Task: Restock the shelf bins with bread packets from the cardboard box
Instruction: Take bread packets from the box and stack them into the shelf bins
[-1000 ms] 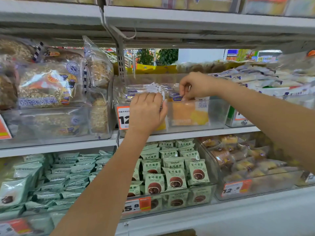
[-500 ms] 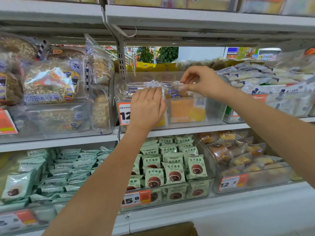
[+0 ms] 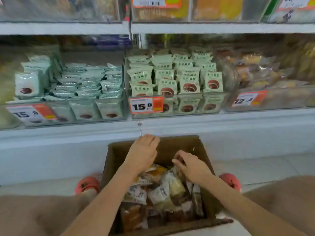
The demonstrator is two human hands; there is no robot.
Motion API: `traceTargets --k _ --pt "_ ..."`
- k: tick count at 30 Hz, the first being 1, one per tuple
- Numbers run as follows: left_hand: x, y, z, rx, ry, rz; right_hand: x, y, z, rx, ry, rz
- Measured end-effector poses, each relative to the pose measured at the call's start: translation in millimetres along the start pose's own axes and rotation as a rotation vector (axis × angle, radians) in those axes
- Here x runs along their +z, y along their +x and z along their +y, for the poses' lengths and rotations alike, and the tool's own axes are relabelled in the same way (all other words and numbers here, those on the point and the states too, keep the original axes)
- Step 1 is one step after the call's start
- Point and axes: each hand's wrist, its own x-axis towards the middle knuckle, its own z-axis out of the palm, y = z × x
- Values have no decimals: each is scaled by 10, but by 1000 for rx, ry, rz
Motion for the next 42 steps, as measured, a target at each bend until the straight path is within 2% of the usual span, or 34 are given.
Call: traceTargets --k 2,5,8,10,12,14,18,21,25,28,30,33,34,35,37,38,39,42 --pt "273 -443 -49 -186 -39 -234 415 46 169 106 -64 -282" --pt "655 -1013 -94 -571 -206 -345 822 64 148 187 -103 -603" --pt "848 -1363 -132 -984 -433 -389 1145 100 -124 234 -66 -722" --pt "921 -1465 -166 -1122 -536 -389 1380 170 -300 346 102 -741" --pt "953 -1477 -193 -1159 -579 -406 1612 242 -427 601 471 -768" --pt "984 -1457 -219 -1195 -597 -409 1785 285 -521 761 685 -727" --pt "1039 -1443 -247 -1303 -605 -413 1984 278 -527 798 733 -536" --pt "1064 -1471 -213 -1339 -640 -411 1895 211 -455 801 768 -528" --pt "1059 -1476 -166 -1367 -616 -409 1642 5 -347 732 782 -580" --pt "1012 -1406 -100 -1409 -582 -367 1410 -176 -232 594 818 -529" --pt "967 -1347 -36 -1373 -528 -376 1198 -271 -230 478 862 -482" --pt "859 -1222 62 -1239 -373 -427 866 -367 -284 226 776 -388" --pt "772 -1151 106 -1212 -415 -399 760 -407 -300 159 741 -359" --pt "683 -1079 135 -1229 -598 -350 673 -447 -300 100 718 -336" --pt "444 -904 218 -1343 -1354 -302 531 -531 -292 15 670 -315" --pt "350 -852 230 -1357 -1582 -305 471 -580 -296 -16 627 -312" --pt "300 -810 228 -1326 -1709 -302 440 -617 -275 -38 581 -304" --pt "238 -739 257 -1199 -1688 -247 339 -691 -246 -62 512 -239"
